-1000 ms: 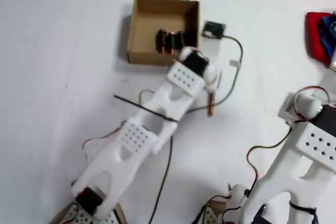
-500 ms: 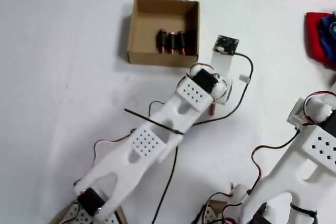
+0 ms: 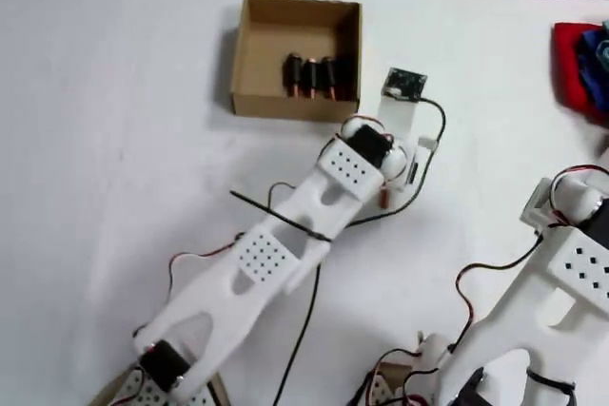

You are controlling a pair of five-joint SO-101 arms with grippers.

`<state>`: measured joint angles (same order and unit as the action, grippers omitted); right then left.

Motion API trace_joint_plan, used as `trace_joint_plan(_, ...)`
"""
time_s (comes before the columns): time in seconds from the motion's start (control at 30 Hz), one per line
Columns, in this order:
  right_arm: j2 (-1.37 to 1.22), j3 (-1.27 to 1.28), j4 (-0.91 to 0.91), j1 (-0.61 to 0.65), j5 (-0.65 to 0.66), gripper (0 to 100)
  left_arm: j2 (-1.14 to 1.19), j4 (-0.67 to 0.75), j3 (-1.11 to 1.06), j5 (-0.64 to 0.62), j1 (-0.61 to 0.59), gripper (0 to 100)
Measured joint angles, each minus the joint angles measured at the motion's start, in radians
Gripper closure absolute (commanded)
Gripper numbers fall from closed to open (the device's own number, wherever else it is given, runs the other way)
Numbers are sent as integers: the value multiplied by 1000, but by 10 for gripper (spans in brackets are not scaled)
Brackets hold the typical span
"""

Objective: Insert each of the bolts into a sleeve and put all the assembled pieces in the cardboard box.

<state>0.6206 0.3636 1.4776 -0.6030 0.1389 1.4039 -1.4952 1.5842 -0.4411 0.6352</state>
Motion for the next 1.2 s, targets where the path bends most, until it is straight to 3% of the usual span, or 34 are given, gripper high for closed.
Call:
trace_joint_plan(0.23,0,0,0,0,0,978,0,-29,2,3,3,972)
trace_joint_plan(0.37,0,0,0,0,0,978,-2,-143,26,17,0,975)
trace_joint_plan(0.47,0,0,0,0,0,978,-15,-249,43,127,-17,975)
trace_joint_plan(0.63,0,0,0,0,0,978,-126,-275,-44,440,-120,975)
trace_joint_plan(0.8,0,0,0,0,0,978,-368,-275,-371,589,-199,975)
trace_joint_plan(1.03,0,0,0,12,0,978,-672,-249,-1039,617,-310,973)
trace_joint_plan(1.2,0,0,0,107,0,978,-729,-123,-1232,626,-463,923)
